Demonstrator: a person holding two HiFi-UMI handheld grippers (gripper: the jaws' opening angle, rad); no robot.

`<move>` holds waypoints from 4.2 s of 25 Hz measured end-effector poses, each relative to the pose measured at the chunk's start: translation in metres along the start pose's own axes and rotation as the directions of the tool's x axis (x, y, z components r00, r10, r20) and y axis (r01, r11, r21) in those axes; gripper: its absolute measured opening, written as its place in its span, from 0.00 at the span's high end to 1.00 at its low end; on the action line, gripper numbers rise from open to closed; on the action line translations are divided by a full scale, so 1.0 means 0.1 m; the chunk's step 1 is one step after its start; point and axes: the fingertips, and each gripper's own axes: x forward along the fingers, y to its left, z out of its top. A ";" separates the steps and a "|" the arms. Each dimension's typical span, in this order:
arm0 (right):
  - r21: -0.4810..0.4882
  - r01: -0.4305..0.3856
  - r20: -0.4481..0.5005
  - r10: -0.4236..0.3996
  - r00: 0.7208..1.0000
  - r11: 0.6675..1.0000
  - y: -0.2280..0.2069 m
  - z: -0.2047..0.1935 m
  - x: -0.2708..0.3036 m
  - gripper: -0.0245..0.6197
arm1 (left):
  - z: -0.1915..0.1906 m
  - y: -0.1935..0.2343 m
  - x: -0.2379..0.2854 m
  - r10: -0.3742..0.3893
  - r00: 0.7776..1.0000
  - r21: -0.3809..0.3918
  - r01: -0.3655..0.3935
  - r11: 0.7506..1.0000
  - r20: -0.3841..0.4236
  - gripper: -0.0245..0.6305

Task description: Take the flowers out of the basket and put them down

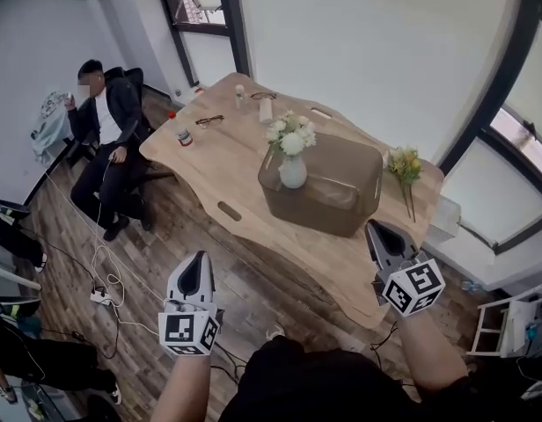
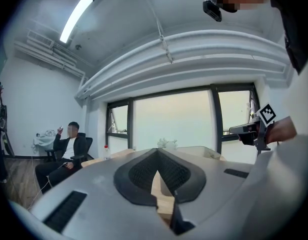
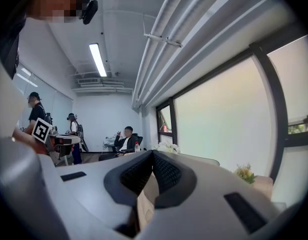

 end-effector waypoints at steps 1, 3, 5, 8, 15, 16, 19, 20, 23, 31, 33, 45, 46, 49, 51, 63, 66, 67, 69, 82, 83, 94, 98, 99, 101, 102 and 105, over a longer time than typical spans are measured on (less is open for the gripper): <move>0.001 0.012 -0.003 -0.012 1.000 1.000 0.02 0.01 0.09 0.93 | -0.01 0.09 0.07 -0.008 1.000 -0.005 0.008 1.000 0.000 0.96; -0.001 0.028 -0.009 -0.028 1.000 1.000 0.07 0.03 0.28 0.93 | -0.05 0.28 0.19 -0.014 1.000 -0.021 0.015 1.000 0.002 0.96; -0.005 0.041 -0.014 -0.041 0.999 0.999 0.13 0.05 0.46 0.93 | -0.10 0.48 0.30 -0.017 1.000 -0.041 0.017 0.999 -0.003 0.96; -0.014 0.072 -0.014 -0.072 0.997 0.997 0.16 0.10 0.61 0.93 | -0.18 0.65 0.46 -0.042 0.999 -0.057 0.041 0.998 -0.011 0.96; -0.013 0.125 -0.026 -0.126 0.992 0.992 0.12 0.11 0.71 0.93 | -0.12 0.79 0.80 -0.090 0.996 -0.055 0.091 0.994 0.019 0.96; -0.010 0.128 -0.023 -0.128 0.992 0.992 0.10 0.11 0.72 0.93 | -0.10 0.77 0.84 -0.096 0.995 -0.056 0.097 0.994 0.026 0.96; -0.022 0.125 -0.016 -0.125 0.992 0.992 0.03 0.15 0.79 0.93 | -0.06 0.71 0.98 -0.109 0.993 -0.062 0.111 0.992 0.040 0.96; -0.026 0.122 -0.013 -0.122 0.992 0.992 0.01 0.15 0.82 0.93 | -0.05 0.69 1.03 -0.114 0.993 -0.061 0.116 0.991 0.042 0.96; -0.016 0.117 0.007 -0.117 0.993 0.993 -0.10 0.18 0.96 0.93 | -0.01 0.63 1.17 -0.130 0.991 -0.041 0.132 0.990 0.039 0.96; -0.005 0.090 0.050 -0.090 0.995 0.996 -0.42 0.26 1.49 0.93 | 0.15 0.70 1.80 -0.138 0.990 0.018 0.138 0.990 0.013 0.96; -0.022 0.096 0.055 -0.095 0.994 0.995 -0.52 0.28 1.61 0.93 | 0.20 0.68 1.97 -0.150 0.989 0.034 0.149 0.988 0.009 0.96; -0.007 0.070 0.090 -0.069 0.994 0.998 -1.00 0.37 2.16 0.93 | 0.28 0.57 2.81 -0.160 0.987 0.076 0.162 0.984 -0.031 0.96; -0.005 0.075 0.093 -0.074 0.993 0.997 -1.03 0.40 2.20 0.93 | 0.28 0.56 2.87 -0.165 0.986 0.076 0.167 0.983 -0.034 0.96; 0.003 0.089 0.106 -0.089 0.990 0.996 -1.10 0.48 2.27 0.93 | 0.28 0.51 3.04 -0.188 0.981 0.076 0.191 0.979 -0.043 0.96; -0.001 0.101 0.112 -0.101 0.989 0.995 -1.15 0.53 2.31 0.93 | 0.29 0.48 3.17 -0.208 0.977 0.073 0.211 0.975 -0.041 0.96; -0.014 0.191 0.072 -0.190 0.979 0.981 -1.39 0.34 2.67 0.93 | 0.08 0.45 3.82 -0.362 0.931 0.046 0.364 0.930 -0.039 0.96; -0.019 0.163 0.068 -0.161 0.985 0.986 -1.37 0.21 2.75 0.93 | -0.04 0.44 3.94 -0.387 0.921 0.035 0.389 0.921 -0.048 0.96; -0.023 0.154 0.064 -0.153 0.986 0.988 -1.36 0.16 2.77 0.93 | -0.08 0.45 3.97 -0.394 0.917 0.032 0.396 0.918 -0.052 0.96; -0.028 0.155 0.044 -0.153 0.987 0.988 -1.38 0.06 2.81 0.93 | -0.18 0.47 4.05 -0.405 0.912 0.027 0.407 0.913 -0.063 0.96; -0.030 0.107 -0.160 -0.110 0.981 0.994 -1.59 -0.69 3.15 0.93 | -0.72 0.50 4.48 -0.435 0.890 -0.032 0.435 0.900 -0.137 0.96; -0.025 0.102 -0.180 -0.105 0.978 0.994 -1.58 -0.76 3.17 0.93 | -0.75 0.51 4.49 -0.436 0.889 -0.038 0.435 0.900 -0.141 0.96; 0.067 -0.072 -0.390 0.092 0.916 0.995 -1.37 -1.48 3.28 0.93 | -0.75 0.56 4.66 -0.435 0.889 -0.066 0.430 0.900 -0.143 0.96; 0.043 -0.249 -0.402 0.245 0.882 0.968 -1.05 -1.59 3.36 0.91 | -0.80 0.60 4.67 -0.429 0.890 -0.071 0.423 0.903 -0.155 0.96; 0.032 -0.284 -0.414 0.271 0.869 0.958 -0.98 -1.64 3.38 0.87 | -0.81 0.61 4.66 -0.426 0.891 -0.072 0.420 0.905 -0.157 0.96; 0.030 -0.343 -0.434 0.321 0.842 0.939 -0.84 -1.73 3.45 0.61 | -0.84 0.62 4.64 -0.421 0.893 -0.073 0.415 0.907 -0.162 0.96; 0.027 -0.361 -0.434 0.337 0.836 0.932 -0.78 -1.76 3.50 0.56 | -0.84 0.63 4.63 -0.419 0.893 -0.074 0.412 0.908 -0.163 0.96; 0.008 -0.362 -0.390 0.337 0.857 0.932 -0.70 -1.71 3.69 0.55 | -0.85 0.64 4.58 -0.415 0.895 -0.075 0.408 0.910 -0.163 0.96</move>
